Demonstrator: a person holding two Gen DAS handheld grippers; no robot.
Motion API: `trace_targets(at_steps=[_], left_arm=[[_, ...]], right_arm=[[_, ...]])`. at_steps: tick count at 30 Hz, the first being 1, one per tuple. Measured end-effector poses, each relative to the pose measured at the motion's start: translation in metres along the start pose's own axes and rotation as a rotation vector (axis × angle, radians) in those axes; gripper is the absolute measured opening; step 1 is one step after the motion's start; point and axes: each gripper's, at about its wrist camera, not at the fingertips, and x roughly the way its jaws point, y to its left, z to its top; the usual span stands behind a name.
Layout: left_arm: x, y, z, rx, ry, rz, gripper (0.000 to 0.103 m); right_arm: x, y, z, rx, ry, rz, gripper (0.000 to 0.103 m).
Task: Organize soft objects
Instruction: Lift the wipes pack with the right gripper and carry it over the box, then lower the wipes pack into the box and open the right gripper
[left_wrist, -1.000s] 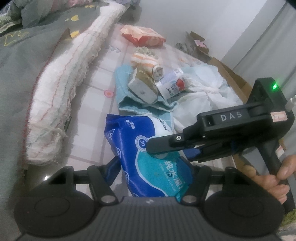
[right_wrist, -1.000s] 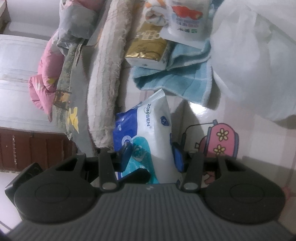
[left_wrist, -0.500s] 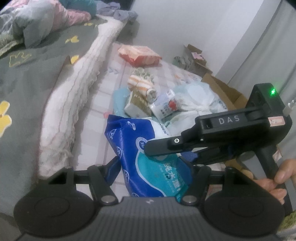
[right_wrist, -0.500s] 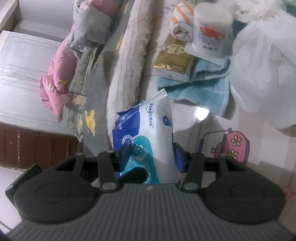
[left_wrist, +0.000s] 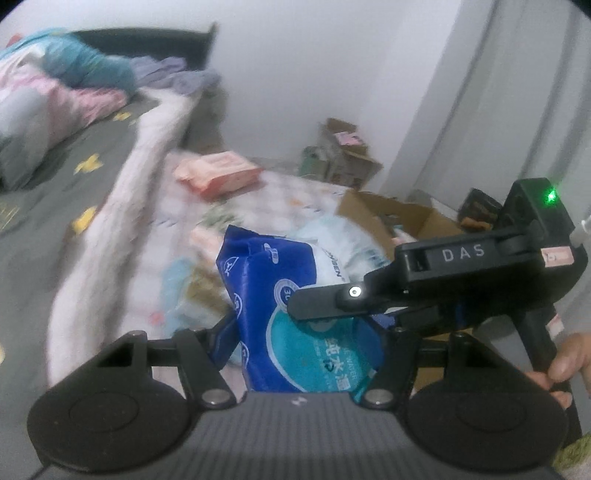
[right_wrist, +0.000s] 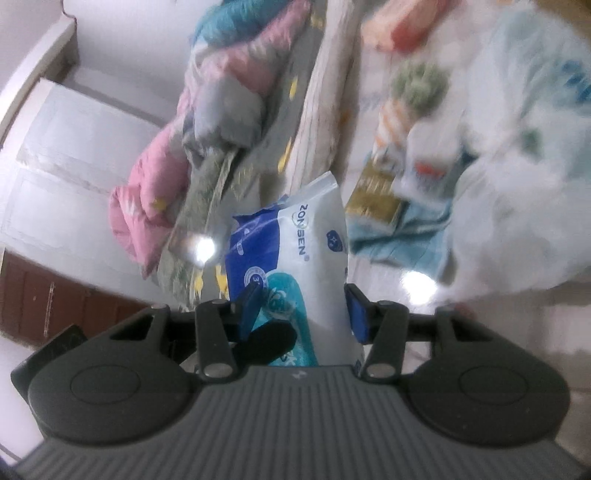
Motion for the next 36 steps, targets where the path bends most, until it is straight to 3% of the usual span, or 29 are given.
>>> trace_targets(at_steps=[9, 16, 25, 36], left_arm=[[0.051, -0.075, 0.040, 0.116, 0.018, -0.145, 0.067], [0.114, -0.138, 0.074, 0.165, 0.093, -0.274, 0.067], [0.219, -0.199, 0.082, 0.174, 0.272, -0.327, 0.067], [0.317, -0.222, 0.073, 0.135, 0.471, -0.309, 0.067]], right_arm=[[-0.094, -0.035, 0.021, 0.049, -0.169, -0.053, 0.049], [-0.167, -0.083, 0.053, 0.103, -0.254, -0.108, 0.051], [-0.219, -0.180, 0.096, 0.213, -0.234, -0.214, 0.053], [-0.213, -0.248, 0.143, 0.218, -0.162, -0.383, 0.053]])
